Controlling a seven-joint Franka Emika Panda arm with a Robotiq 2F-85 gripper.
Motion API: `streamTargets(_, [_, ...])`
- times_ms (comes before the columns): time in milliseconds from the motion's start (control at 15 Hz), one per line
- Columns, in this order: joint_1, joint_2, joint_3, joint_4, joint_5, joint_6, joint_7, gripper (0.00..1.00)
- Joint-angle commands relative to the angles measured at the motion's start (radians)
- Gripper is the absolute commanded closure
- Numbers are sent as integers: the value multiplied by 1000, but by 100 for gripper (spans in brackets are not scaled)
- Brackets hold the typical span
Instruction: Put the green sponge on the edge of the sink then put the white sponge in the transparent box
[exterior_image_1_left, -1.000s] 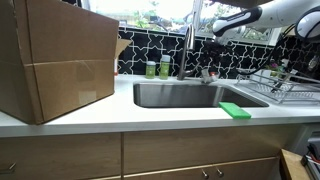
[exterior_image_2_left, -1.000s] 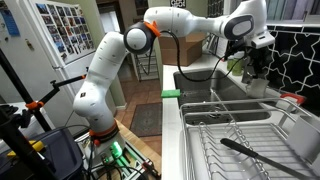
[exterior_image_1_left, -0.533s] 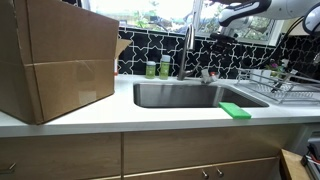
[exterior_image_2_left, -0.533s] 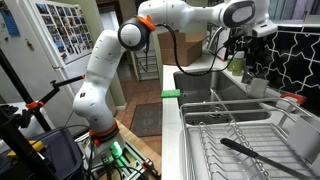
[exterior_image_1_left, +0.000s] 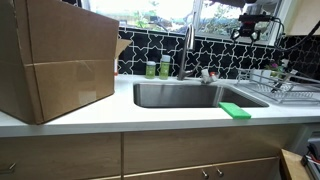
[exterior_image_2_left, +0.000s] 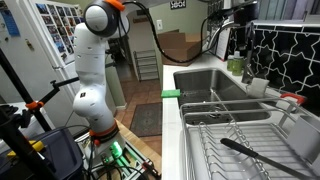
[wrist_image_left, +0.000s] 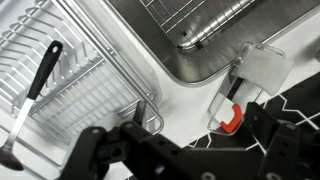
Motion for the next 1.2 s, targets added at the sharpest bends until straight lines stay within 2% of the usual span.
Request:
streamTargets(0, [17, -213, -7, -234, -111, 31, -123, 0])
streamTargets(200, [12, -340, 5, -350, -135, 72, -231, 0])
streamTargets(267, [32, -362, -18, -363, -128, 69, -269, 0])
streamTargets(600, [52, -478, -11, -453, -105, 76, -382, 0])
streamTargets(1067, [84, -565, 2, -542, -80, 191, -392, 0])
streamTargets(1133, [78, -517, 1, -476, -99, 141, -382, 0])
